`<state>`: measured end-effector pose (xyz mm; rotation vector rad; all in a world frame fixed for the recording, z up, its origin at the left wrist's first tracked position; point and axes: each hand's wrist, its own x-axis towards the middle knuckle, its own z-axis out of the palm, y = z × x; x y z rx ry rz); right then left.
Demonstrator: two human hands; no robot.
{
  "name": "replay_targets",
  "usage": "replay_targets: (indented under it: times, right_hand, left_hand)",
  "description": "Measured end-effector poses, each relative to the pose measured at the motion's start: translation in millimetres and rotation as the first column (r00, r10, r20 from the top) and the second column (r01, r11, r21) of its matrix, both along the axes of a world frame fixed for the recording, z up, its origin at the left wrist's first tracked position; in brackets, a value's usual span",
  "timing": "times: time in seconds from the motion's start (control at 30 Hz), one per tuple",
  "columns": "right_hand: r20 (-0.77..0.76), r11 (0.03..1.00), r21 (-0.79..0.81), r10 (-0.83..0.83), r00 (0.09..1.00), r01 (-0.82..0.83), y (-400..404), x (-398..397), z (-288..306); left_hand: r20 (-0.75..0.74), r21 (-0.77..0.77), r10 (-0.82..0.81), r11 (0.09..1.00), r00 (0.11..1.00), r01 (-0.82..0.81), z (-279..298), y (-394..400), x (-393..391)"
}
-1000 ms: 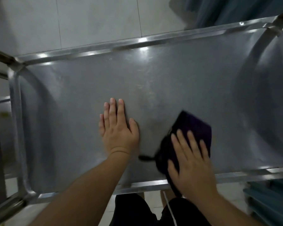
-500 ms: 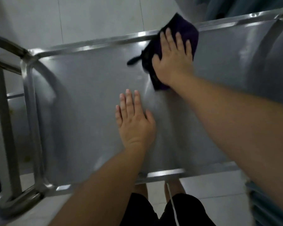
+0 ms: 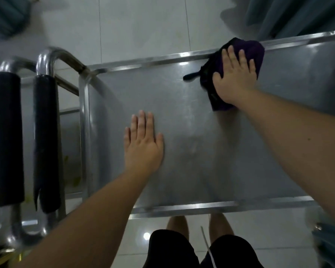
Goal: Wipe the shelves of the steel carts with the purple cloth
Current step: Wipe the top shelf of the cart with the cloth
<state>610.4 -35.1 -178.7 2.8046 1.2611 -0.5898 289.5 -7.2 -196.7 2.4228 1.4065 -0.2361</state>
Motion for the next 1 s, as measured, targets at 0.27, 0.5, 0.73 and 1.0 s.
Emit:
replay_targets:
  times: [0.27,0.5,0.73,1.0]
  right_hand:
    - [0.036,0.987,0.128,0.095,0.995,-0.099,-222.9,-196.7,-6.6]
    - [0.068,0.986,0.111,0.119,0.991,-0.126,-198.5,-193.9,-16.9]
    - [0.043,0.991,0.103,-0.095,0.995,0.090,4.8,-81.0,-16.7]
    - [0.088,0.977,0.197,0.062,0.994,-0.078,-51.7,-119.1,-25.7]
  left_hand:
    - [0.071,0.145,0.033,0.989,0.997,-0.043,-19.6,-7.5,-0.1]
    - [0.121,0.155,0.024,0.987,0.992,-0.043,-23.4,-7.7,-1.2]
    - [0.104,0.140,0.022,0.990,0.994,-0.036,-22.3,-6.4,-1.4]
    - [0.121,0.139,0.027,0.989,0.992,-0.043,-24.3,-6.2,-3.1]
